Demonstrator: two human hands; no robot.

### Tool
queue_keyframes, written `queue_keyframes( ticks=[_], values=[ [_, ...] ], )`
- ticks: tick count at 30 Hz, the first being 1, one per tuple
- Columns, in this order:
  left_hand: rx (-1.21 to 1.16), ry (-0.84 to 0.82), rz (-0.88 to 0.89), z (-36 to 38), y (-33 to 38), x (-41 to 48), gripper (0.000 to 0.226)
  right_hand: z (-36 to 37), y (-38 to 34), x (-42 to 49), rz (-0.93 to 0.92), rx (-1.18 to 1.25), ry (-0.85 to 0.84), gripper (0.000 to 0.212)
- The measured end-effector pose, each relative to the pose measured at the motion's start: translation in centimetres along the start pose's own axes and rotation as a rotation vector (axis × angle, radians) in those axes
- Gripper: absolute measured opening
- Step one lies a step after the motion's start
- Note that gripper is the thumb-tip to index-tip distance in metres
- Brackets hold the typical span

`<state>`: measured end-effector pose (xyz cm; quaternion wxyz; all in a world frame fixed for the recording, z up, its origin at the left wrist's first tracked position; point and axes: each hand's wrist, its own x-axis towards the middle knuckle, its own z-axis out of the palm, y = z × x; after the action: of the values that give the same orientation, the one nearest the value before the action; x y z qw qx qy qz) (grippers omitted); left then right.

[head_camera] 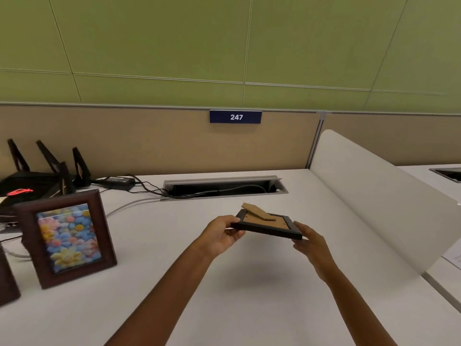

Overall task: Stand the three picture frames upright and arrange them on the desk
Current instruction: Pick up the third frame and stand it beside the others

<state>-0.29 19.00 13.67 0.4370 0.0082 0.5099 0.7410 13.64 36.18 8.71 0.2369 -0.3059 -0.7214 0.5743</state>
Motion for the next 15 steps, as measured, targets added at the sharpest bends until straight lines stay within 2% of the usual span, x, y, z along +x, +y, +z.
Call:
queue_keyframes(
  ticks=[4,7,12,15],
  values=[
    [-0.001,0.008,-0.019,-2.4,2.1,-2.5,0.007,3.4,0.0,0.1,-0.217,-0.256,0.054,0.043],
    [0.002,0.026,-0.004,-4.2,3.3,-4.1,0.007,5.4,-0.2,0.6,-0.323,-0.356,-0.011,0.037],
    [-0.034,0.05,0.013,-7.6,4.7,-5.8,0.011,10.1,-1.0,-0.2,-0.399,-0.111,-0.021,0.022],
    [-0.089,0.053,0.041,-9.8,5.6,-6.3,0.017,12.4,-1.9,-0.5,-0.464,-0.082,-0.01,0.02]
  ],
)
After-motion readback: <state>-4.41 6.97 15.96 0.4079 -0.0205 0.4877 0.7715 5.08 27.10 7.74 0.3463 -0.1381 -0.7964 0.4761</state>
